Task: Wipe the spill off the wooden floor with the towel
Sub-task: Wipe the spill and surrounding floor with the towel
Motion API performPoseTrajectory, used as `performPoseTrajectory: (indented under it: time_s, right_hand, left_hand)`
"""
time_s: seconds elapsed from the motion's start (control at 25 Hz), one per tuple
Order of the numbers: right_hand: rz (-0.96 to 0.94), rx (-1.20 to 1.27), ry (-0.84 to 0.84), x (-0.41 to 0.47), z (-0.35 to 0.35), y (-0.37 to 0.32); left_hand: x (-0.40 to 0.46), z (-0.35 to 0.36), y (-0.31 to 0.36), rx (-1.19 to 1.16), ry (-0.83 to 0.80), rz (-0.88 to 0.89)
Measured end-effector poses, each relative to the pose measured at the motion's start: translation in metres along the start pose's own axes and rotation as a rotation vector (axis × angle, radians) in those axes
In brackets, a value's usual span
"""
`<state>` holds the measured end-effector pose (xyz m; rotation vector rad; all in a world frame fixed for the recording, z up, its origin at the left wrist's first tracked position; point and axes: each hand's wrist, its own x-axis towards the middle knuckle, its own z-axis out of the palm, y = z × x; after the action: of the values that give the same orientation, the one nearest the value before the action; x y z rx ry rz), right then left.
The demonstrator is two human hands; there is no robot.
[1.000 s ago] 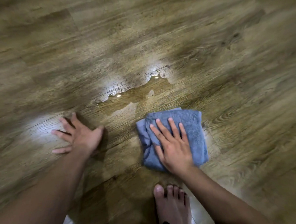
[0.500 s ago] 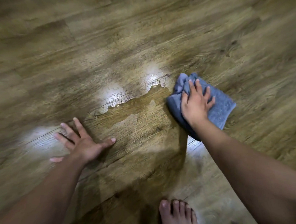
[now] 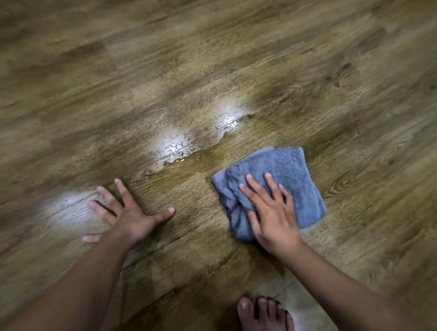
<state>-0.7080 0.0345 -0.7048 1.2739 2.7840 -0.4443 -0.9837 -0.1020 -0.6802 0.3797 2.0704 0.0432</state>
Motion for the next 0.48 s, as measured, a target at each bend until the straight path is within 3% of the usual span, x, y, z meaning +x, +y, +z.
performPoseTrajectory:
  time_s: [0.08,0.28,0.48]
  right_hand:
    - [0.094,-0.020,0.033,-0.021,0.002,0.013]
    - [0.346,-0.104,-0.080,-0.007,0.016,-0.008]
    - [0.332,-0.049,0.033,0.009,0.020,-0.003]
  left_hand:
    - [0.000,0.002,-0.001,-0.001,0.010,0.007]
    - [0.001,0.004,-0.002,-0.001,0.022,0.024]
    - [-0.001,0.004,-0.002,-0.007,0.021,0.032]
